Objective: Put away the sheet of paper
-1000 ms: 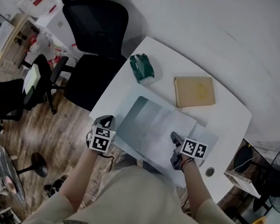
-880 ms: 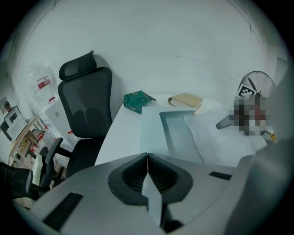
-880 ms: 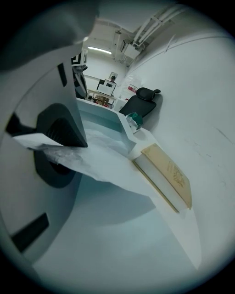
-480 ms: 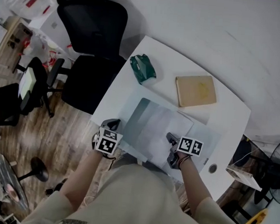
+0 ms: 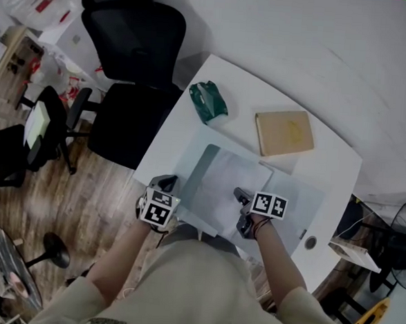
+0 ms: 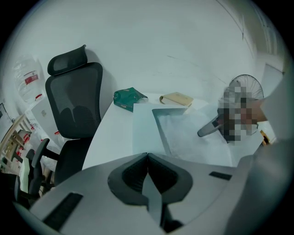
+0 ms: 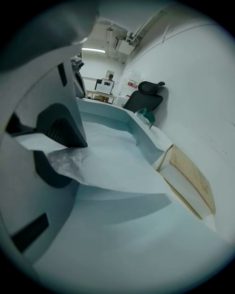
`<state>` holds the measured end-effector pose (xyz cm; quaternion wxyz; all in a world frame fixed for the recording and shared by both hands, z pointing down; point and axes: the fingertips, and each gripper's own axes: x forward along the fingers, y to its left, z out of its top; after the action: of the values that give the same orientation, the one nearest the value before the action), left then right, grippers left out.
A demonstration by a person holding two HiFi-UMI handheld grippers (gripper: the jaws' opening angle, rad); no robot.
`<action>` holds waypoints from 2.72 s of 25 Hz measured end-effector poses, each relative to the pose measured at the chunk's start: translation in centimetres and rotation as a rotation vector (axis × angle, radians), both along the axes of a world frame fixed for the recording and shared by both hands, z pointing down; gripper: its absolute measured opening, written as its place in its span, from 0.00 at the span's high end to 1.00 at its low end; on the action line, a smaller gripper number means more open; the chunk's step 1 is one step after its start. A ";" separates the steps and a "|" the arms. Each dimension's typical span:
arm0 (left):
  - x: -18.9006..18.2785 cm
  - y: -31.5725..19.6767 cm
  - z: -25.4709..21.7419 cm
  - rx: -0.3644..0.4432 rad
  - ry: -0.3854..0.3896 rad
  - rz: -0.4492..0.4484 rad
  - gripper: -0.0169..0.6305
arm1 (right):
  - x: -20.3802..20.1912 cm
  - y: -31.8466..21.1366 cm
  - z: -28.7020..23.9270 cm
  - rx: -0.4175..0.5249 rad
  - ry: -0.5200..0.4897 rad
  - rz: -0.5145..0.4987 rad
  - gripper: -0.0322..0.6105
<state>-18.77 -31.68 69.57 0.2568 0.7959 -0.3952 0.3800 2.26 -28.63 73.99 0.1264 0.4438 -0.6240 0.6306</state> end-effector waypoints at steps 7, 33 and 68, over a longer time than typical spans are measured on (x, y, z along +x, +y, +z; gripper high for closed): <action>0.0 0.1 0.0 0.004 0.011 0.005 0.94 | -2.4 -0.7 0.3 -0.009 -0.037 -0.069 0.91; -0.2 0.0 0.0 0.011 0.048 0.013 0.94 | -9.5 -4.4 1.0 -0.014 -0.176 -0.102 0.91; 0.2 0.8 -0.2 0.006 -0.016 0.013 0.94 | -9.0 -4.8 -1.5 0.162 0.266 -0.277 0.29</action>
<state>-18.60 -30.86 69.33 0.2488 0.7964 -0.3929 0.3867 -6.71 -33.40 72.48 0.2571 0.4419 -0.7054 0.4910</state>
